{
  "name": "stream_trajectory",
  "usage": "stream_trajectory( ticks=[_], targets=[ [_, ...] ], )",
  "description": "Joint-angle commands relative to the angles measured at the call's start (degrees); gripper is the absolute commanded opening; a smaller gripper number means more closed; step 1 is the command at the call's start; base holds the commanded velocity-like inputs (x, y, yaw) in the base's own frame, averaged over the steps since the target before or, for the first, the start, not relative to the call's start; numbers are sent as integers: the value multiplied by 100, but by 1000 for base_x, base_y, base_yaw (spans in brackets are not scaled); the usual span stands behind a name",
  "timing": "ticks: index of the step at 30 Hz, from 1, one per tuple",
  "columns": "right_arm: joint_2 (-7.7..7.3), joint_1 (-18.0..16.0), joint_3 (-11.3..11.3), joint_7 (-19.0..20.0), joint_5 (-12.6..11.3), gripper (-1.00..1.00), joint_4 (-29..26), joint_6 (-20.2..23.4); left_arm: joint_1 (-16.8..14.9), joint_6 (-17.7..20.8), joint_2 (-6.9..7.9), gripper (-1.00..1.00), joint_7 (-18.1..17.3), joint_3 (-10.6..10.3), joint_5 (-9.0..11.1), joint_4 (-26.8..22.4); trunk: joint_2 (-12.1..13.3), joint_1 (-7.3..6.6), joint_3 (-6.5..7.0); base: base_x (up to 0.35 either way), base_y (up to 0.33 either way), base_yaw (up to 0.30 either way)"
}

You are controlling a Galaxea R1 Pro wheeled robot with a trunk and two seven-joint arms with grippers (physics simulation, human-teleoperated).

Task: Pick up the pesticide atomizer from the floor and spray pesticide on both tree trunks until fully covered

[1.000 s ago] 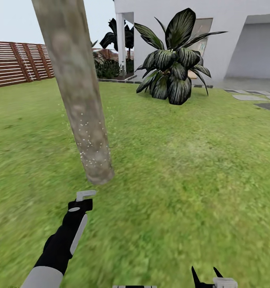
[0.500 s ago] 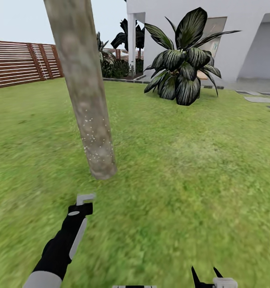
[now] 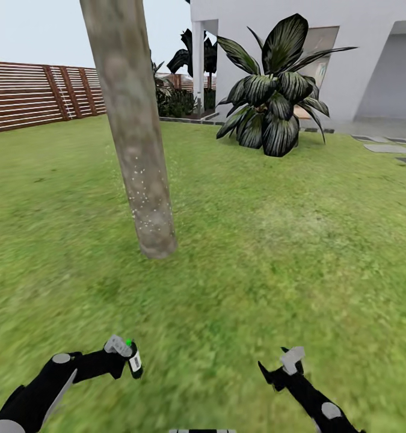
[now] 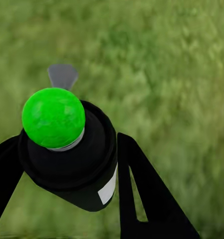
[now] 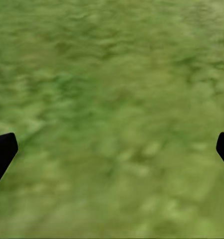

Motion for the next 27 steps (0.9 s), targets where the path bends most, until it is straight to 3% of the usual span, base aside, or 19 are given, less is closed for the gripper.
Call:
stream_trajectory(
  ticks=[1, 2, 3, 4, 5, 6, 9, 10, 13, 18, 20, 21, 22, 23, 24, 25, 27],
  targets=[
    [106, -64, 280, 345, 58, 100, -528, 577, 0, -5, 31, -100, -139, 4, -144, 4, 0, 0, -1, -15, 0, 0],
    [146, -135, 482, 638, 75, 100, -825, 860, 1, -8, 42, -100, -221, 5, -266, 7, 0, 0, -1, -9, 0, 0],
    [187, -309, 819, 1156, 93, 100, -1234, 1223, 2, -13, 53, -100, -402, 6, -475, 19, 0, 0, -1, -4, 0, 0],
    [201, -464, 972, 1467, 94, 100, -1408, 1389, -1, -10, 57, -100, -586, 6, -630, 39, 0, 0, -1, -2, 0, 0],
    [210, -623, 1052, 1734, 92, 100, -1514, 1514, -8, -3, 59, -100, -816, 6, -816, 49, 0, 0, -1, -1, 0, 0],
    [217, -785, 1105, 2121, 89, 100, -1631, 1706, -48, 9, 53, -100, -1170, 8, -1147, 48, 0, 0, -1, 0, 0, 0],
    [223, -895, 1137, 3230, 93, 100, -2013, 2133, -380, 59, 30, -100, -1778, 8, -1848, 48, 0, 0, -1, 0, 0, 0],
    [224, -902, 1143, 3467, 91, 100, -2142, 2180, -429, 67, 28, -100, -1926, 4, -1955, 48, 0, 0, -1, 0, 0, 0],
    [323, -909, 1207, 3707, 101, 100, -2279, 2234, -482, 79, 27, -100, -2177, -2, -2276, 47, 0, 0, -1, 0, 0, 0],
    [372, -908, 2105, 3739, 105, 100, -2298, 2245, -483, 121, -29, -100, -2503, -10, -2603, 10, 0, 0, -1, 0, 0, 0],
    [380, -908, 2222, 3736, 100, 100, -2300, 2289, -485, 123, -40, -100, -2551, -11, -2709, -8, 0, 0, -1, 0, 0, 0],
    [382, -908, 2255, 3736, 92, 100, -2314, 2697, -481, 124, -55, -100, -2565, -8, -2896, -13, 0, 0, -1, 0, 0, 0],
    [382, -908, 2256, 3736, 90, 100, -2320, 2794, -485, 127, -69, -100, -2566, -10, -2966, -19, 0, 0, -1, 0, 0, 0],
    [382, -908, 2259, 3736, 88, 100, -2320, 2844, -487, 152, -112, -100, -2567, -10, -3034, -25, 0, 0, -1, 0, 0, 0],
    [382, -908, 2265, 3744, 84, 100, -2314, 2886, -489, 340, -262, -100, -2568, -11, -3283, -58, 0, 0, -1, 0, 0, 0],
    [382, -908, 2296, 3758, 82, 100, -2312, 2882, -489, 376, -339, -100, -2568, -11, -3408, -62, 0, 0, -1, 0, 0, 0],
    [382, -908, 2457, 3772, 80, 100, -2307, 2880, -495, 402, -483, -100, -2566, -11, -3611, -71, 0, 0, -1, 0, 0, 0]
  ],
)
